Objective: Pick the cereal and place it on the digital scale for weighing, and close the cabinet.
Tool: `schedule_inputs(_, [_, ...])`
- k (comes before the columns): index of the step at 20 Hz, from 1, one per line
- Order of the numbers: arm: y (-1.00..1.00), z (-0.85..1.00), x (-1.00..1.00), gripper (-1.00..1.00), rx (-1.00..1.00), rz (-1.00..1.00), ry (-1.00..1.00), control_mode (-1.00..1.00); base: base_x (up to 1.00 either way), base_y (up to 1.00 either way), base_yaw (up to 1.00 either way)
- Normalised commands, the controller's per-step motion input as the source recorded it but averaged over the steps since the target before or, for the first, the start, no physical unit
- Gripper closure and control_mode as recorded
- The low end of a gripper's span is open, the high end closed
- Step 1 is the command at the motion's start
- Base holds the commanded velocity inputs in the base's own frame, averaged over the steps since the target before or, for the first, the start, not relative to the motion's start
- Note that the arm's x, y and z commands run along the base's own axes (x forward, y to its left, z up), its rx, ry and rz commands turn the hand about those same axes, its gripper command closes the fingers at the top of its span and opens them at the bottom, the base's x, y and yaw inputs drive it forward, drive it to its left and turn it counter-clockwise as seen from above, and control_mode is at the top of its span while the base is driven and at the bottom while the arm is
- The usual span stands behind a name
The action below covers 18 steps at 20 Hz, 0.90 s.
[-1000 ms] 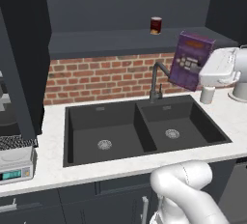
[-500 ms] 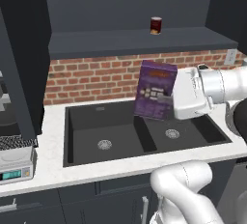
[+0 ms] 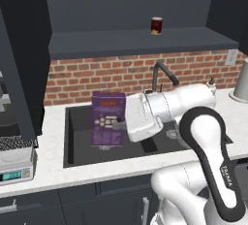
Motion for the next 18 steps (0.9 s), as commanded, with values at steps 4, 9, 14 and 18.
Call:
schedule_inputs(4, [0.84,-0.54,0.49,1.0,0.0,0.2,0.2,-1.0,0.0,0.0,0.0])
schedule_inputs(9, [0.73,-0.55,0.57,1.0,0.02,0.21,0.1,-1.0,0.0,0.0,0.0])
schedule_inputs(14, [0.57,-0.34,0.37,1.0,0.01,0.04,-0.06,-1.0,0.0,0.0,0.0])
schedule_inputs(18, [0.42,-0.13,0.27,1.0,0.0,0.0,-0.15,-1.0,0.0,0.0,0.0])
